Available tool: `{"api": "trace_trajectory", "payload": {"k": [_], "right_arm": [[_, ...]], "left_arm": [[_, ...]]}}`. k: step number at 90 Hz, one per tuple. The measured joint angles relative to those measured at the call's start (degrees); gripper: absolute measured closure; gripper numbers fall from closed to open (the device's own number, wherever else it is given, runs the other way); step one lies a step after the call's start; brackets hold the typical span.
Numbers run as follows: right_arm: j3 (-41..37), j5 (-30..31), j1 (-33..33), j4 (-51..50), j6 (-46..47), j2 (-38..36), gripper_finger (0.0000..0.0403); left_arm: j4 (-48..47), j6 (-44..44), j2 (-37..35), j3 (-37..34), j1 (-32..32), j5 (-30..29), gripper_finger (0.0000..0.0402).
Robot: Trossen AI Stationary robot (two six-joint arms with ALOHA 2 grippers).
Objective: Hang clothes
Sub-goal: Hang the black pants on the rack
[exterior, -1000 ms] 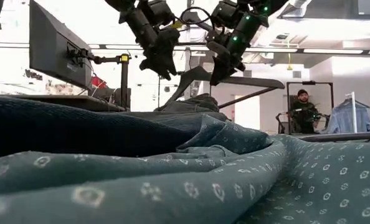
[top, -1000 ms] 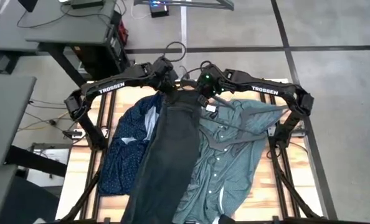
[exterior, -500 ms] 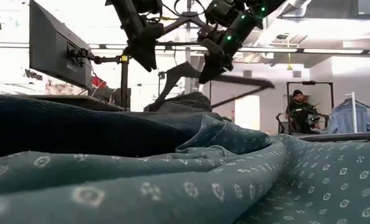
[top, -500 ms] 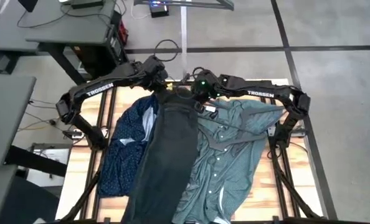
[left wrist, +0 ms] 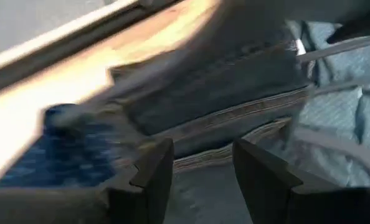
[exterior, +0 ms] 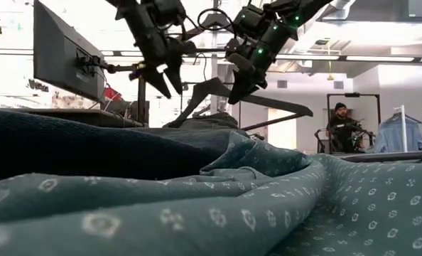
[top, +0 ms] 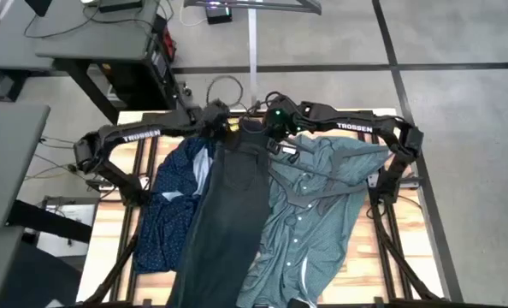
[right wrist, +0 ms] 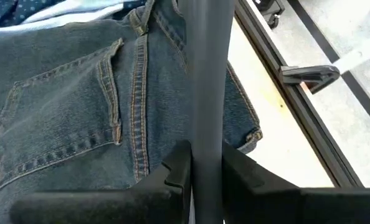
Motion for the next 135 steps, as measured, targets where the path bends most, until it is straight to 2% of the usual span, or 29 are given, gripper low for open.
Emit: {"api": "trace_trajectory", "payload": {"k": [23,30,38,48,57,67,78,100,114,130,135], "right_arm": [[0.0,-0.4,0.1,0.1,-0.2,0.0,0.0363],[0.0,-0.4,0.3,0.1,-0.9,0.0,0.0363],[0.0,-0.4,0.5,0.0,-1.5,0.0,0.0363],[0.0,-0.4,0.7,-0.6,-1.5,0.0,0.0363],[0.0,-1.4,1.3,-0.6,-1.4,0.0,0.0363],[0.1,-1.1,1.7,-0.6,-0.8,0.0,0.0363],[0.1,-1.9,1.6,-1.0,-1.0,0.0,0.0363],[0.2,-4.4,0.1,-1.1,-1.8,0.1,0.0363],[0.1,-4.3,0.1,-1.6,-2.0,0.1,0.0364],[0.1,-3.7,0.4,-1.5,-1.9,0.1,0.0364],[0.1,-3.7,0.4,-1.2,-1.9,0.1,0.0364]], "left_arm": [[25.8,-9.6,1.2,-15.3,-2.9,-8.4,0.0251],[30.3,-10.9,4.0,-17.3,-2.2,-7.0,0.0251],[33.0,-10.0,8.6,-16.7,-2.1,-3.7,0.0251],[33.1,-9.6,13.5,-13.7,-2.1,-5.3,0.0251],[34.8,-8.3,15.9,-10.4,-0.1,-6.2,0.0251],[36.4,-2.9,16.1,-6.2,1.4,-3.4,0.0251],[32.9,3.4,13.3,-3.5,1.1,-2.4,0.0251],[22.3,17.8,5.3,-2.7,-1.5,-2.7,0.0251],[14.7,21.7,-0.4,-2.7,-1.8,-2.7,0.0251],[6.2,27.6,-5.2,-2.7,1.6,-2.6,0.0251],[4.7,31.2,-5.7,-2.7,3.6,-0.6,0.0251]]}}
